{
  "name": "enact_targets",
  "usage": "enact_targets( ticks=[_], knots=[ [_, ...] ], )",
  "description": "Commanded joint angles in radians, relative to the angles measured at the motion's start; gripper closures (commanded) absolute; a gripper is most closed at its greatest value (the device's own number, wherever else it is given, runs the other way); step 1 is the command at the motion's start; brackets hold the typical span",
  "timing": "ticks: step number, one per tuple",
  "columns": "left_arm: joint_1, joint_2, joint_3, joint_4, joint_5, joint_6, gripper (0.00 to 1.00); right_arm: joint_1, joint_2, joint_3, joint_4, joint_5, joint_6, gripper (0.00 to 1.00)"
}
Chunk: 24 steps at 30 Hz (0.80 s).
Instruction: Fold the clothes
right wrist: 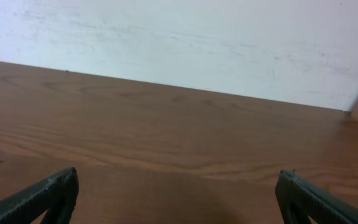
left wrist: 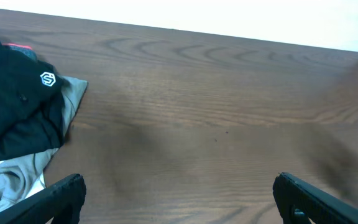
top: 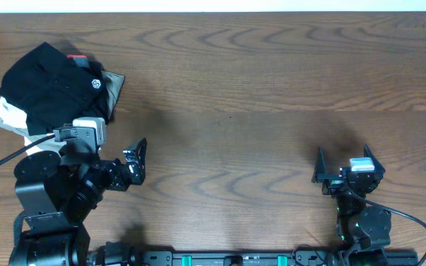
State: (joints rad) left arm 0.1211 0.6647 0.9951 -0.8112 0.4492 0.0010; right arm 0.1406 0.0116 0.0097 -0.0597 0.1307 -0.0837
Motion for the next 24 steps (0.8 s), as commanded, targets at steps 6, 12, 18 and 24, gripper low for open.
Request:
enact_targets(
  ticks=[6,12,18,24],
  knots=[
    [-0.006,-0.025,-0.006,0.000,0.010,0.013,0.02,-0.006,-0.007,-0.004,-0.003,-0.007,0.016,0.01],
    [-0.077,-0.130,-0.102,-0.017,-0.126,0.059,0.02,-0.006,-0.007,-0.004,-0.003,-0.007,0.016,0.01],
    [-0.196,-0.307,-0.337,0.010,-0.265,0.058,0.02,-0.006,-0.007,-0.004,-0.003,-0.007,0.016,0.01],
    [-0.258,-0.515,-0.610,0.177,-0.310,0.058,0.02,-0.006,-0.007,-0.004,-0.003,-0.007,0.016,0.01]
  ],
)
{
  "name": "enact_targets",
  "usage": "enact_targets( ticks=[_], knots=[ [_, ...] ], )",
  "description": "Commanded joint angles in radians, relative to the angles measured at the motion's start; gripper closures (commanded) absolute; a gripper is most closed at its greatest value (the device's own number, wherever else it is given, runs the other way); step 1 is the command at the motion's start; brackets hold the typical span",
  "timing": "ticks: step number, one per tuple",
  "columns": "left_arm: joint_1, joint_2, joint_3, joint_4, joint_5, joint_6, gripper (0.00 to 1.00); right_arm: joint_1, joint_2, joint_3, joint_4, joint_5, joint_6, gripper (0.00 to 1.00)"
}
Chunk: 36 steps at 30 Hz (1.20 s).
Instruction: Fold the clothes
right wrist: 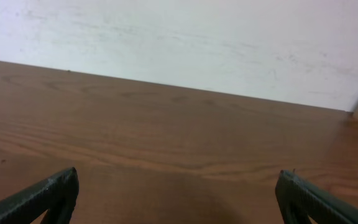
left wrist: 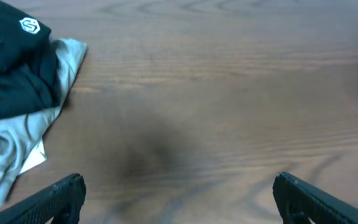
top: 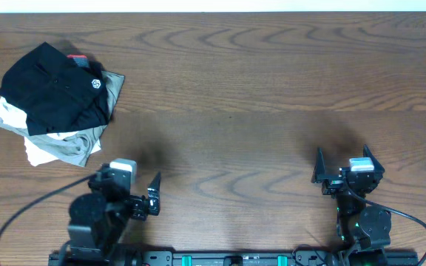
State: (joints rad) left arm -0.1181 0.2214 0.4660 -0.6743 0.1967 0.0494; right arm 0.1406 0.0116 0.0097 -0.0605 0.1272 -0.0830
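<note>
A heap of clothes lies at the table's far left: a black garment (top: 50,89) with a small white logo on top, and grey and white garments (top: 61,144) bunched under it. The left wrist view shows the black garment (left wrist: 11,68) and the grey cloth (left wrist: 17,140) at its left edge. My left gripper (top: 145,201) is open near the front edge, right of and nearer than the heap, touching nothing; its fingertips (left wrist: 58,196) frame bare wood. My right gripper (top: 342,166) is open at the front right, with only wood between its fingertips (right wrist: 45,196).
The brown wooden table (top: 257,89) stretches between the heap and the right arm. A white wall (right wrist: 179,43) rises behind the table's far edge in the right wrist view. Black cables run along the near edge by both arm bases.
My left arm has drawn back toward the front edge and slightly right, away from the heap, whose grey and white lower part is now uncovered. Both grippers stay open. The right arm has not moved.
</note>
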Motion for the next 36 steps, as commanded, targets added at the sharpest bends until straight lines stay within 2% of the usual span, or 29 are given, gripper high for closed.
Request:
enact_targets(
  ticks=[1,6,12,13,36],
  knots=[
    [-0.024,-0.105,-0.125,0.080,-0.060,0.010,0.02,-0.006,-0.007,-0.004,-0.003,-0.003,0.015,0.01],
    [-0.025,-0.218,-0.291,0.269,-0.083,0.010,0.02,-0.006,-0.007,-0.004,-0.002,-0.003,0.015,0.01],
    [-0.024,-0.219,-0.452,0.602,-0.216,0.010,0.02,-0.006,-0.007,-0.004,-0.003,-0.003,0.015,0.01],
    [-0.024,-0.220,-0.462,0.622,-0.227,0.011,0.02,-0.006,-0.007,-0.004,-0.003,-0.003,0.015,0.01],
    [-0.024,-0.217,-0.462,0.606,-0.238,0.010,0.02,-0.006,-0.007,-0.004,-0.003,-0.003,0.015,0.01]
  ],
)
